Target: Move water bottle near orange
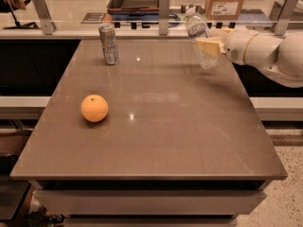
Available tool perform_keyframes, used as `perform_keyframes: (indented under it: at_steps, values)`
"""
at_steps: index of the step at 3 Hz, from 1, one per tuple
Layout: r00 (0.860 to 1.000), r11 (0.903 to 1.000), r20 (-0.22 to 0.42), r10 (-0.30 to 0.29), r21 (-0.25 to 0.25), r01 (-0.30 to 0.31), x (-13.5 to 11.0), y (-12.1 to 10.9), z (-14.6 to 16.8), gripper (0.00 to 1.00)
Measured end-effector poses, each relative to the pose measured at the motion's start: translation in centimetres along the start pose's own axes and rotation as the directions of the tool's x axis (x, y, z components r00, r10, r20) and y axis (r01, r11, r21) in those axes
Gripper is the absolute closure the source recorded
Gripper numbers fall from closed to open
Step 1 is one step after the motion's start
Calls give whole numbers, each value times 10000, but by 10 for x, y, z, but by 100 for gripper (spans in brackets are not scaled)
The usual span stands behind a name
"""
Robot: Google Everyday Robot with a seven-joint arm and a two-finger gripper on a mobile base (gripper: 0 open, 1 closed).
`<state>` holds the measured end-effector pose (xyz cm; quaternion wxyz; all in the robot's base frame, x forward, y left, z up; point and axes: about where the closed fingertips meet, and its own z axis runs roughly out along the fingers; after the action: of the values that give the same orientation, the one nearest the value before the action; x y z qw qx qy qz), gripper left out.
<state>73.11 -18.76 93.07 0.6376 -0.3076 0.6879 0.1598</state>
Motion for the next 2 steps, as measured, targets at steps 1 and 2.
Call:
perform_keyframes:
  at_steps: [1,2]
  values:
    - [9981,9987,453,425,-287,-413,-15,7,2,100]
    - [9884,9959,1251,862,-375,-821,-35,22,-6,100]
